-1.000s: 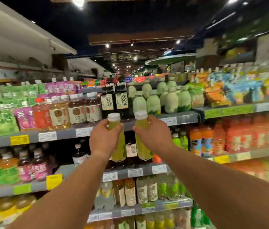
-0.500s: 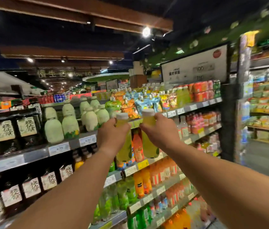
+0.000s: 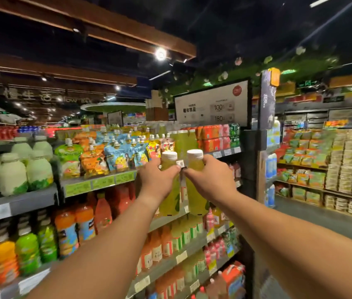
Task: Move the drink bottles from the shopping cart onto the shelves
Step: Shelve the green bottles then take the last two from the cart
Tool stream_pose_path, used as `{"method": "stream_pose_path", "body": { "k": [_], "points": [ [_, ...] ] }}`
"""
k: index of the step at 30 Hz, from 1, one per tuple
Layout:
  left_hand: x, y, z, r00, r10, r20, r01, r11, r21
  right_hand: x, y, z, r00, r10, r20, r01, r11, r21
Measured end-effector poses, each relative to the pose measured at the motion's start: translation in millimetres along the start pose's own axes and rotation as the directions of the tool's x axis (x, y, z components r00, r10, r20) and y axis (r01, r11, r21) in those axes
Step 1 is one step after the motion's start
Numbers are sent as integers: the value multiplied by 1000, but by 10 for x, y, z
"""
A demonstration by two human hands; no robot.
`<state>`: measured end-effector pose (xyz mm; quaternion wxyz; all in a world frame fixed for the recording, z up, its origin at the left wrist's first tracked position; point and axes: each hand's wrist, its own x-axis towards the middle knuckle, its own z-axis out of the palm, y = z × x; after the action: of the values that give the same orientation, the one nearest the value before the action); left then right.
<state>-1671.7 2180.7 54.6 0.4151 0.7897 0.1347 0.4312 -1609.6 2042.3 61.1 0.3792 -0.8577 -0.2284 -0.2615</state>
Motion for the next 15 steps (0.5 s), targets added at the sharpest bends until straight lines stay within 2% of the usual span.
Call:
{"method": "stream_pose_path", "body": {
  "k": [5,15],
  "points": [
    [357,30,762,999,16,47,-17,999,27,573,649,52,999,16,31,-17,1000,21],
    [1610,-423,2165,1000,9,23,-10,997,72,1903,1727,701,999,11,42,-10,1000,-23]
  ]
}}
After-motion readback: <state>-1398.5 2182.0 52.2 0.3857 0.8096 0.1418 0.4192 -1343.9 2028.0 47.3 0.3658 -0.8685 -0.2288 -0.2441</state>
